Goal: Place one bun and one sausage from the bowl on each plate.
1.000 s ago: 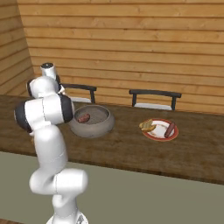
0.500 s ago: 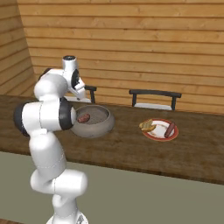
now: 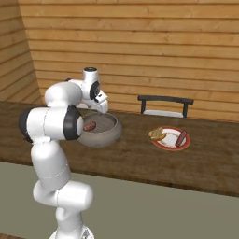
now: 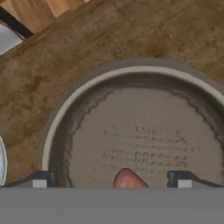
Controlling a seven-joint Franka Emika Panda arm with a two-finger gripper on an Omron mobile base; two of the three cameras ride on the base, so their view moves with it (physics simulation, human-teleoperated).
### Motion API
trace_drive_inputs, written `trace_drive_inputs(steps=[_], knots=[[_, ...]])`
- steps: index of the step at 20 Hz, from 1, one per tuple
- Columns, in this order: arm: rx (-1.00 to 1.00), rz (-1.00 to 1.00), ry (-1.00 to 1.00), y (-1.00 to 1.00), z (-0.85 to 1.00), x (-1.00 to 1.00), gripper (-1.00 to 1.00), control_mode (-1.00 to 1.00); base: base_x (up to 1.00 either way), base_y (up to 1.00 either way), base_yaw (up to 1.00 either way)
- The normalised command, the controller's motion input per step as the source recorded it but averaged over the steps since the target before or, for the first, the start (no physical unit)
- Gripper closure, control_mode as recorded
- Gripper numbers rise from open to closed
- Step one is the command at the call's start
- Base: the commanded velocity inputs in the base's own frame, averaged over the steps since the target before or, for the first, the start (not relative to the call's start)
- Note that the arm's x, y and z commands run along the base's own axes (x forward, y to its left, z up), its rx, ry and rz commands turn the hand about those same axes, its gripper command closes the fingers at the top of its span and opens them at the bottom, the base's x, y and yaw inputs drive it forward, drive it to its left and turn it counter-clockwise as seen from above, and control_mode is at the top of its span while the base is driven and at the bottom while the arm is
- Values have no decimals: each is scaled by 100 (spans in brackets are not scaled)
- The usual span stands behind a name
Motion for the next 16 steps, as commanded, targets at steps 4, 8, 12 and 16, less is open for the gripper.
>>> trace_drive_inputs(steps=[4,8,12,16], knots=[[0,19,18,-16,-41,-43,-100,-100,0,0,0],[0,22,16,0,-16,-37,-100,-100,0,0,0],[0,22,5,0,-8,-29,-100,-100,0,0,0],[1,17,4,0,-12,-12,-100,-100,0,0,0]])
